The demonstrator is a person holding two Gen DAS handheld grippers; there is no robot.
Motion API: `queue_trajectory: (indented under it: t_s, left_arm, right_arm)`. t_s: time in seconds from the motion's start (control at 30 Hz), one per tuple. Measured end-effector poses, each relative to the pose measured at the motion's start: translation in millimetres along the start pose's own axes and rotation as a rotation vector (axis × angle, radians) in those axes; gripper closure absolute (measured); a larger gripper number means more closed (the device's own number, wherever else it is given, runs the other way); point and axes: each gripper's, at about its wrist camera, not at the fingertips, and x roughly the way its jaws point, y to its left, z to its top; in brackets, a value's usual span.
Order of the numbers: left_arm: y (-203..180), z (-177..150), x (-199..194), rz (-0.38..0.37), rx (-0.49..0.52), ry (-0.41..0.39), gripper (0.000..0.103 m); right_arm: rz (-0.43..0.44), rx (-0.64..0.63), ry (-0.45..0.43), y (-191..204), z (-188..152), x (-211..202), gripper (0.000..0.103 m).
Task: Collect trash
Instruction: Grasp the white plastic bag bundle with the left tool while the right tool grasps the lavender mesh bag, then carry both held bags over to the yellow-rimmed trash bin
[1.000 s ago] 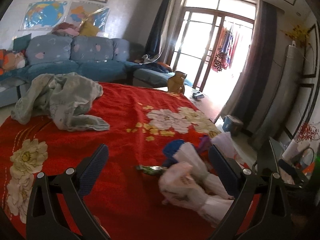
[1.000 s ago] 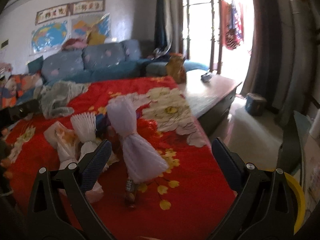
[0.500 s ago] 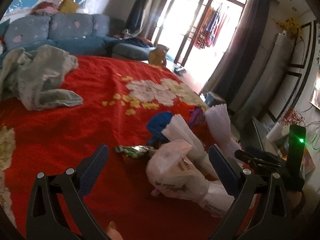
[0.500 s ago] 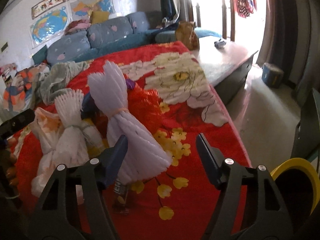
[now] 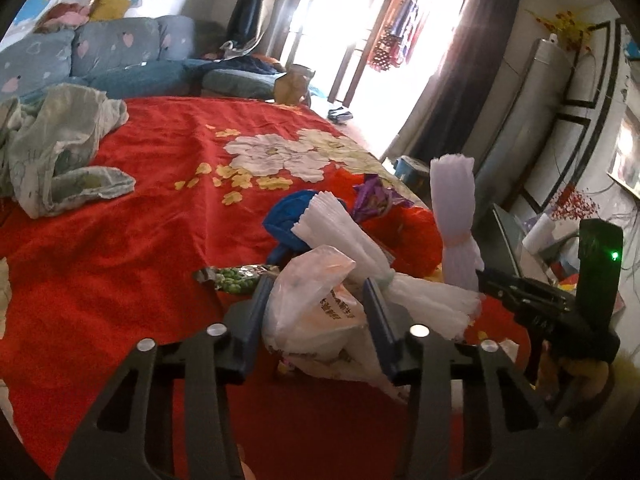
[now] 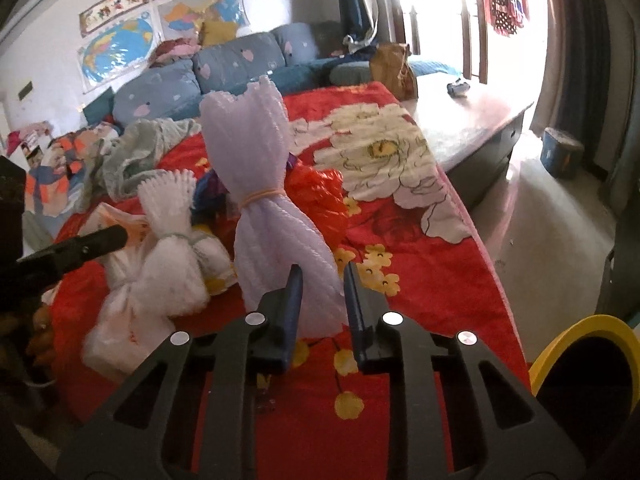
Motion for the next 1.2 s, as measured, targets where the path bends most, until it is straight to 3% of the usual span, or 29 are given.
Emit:
queue_trajectory:
  t_s: [0.17,0.57,1.2]
  left_arm:
    - [-4,2,-17,-0.01,0.023,-0.037,0.067]
    - [-20,24,-60,-0.018,0.058,-0.15,0.068]
    - [-89,41,-41,-0.108,0.151,-0.17,0.068]
  right_arm:
    - [0.005,0.001,-0.027,2,1,-15,0.09]
    - [-0.004,-0.003,-0.077,6,3,-38,0.092]
    - [-0.108,0.093,-0.14,-35,-9,-88,0.092]
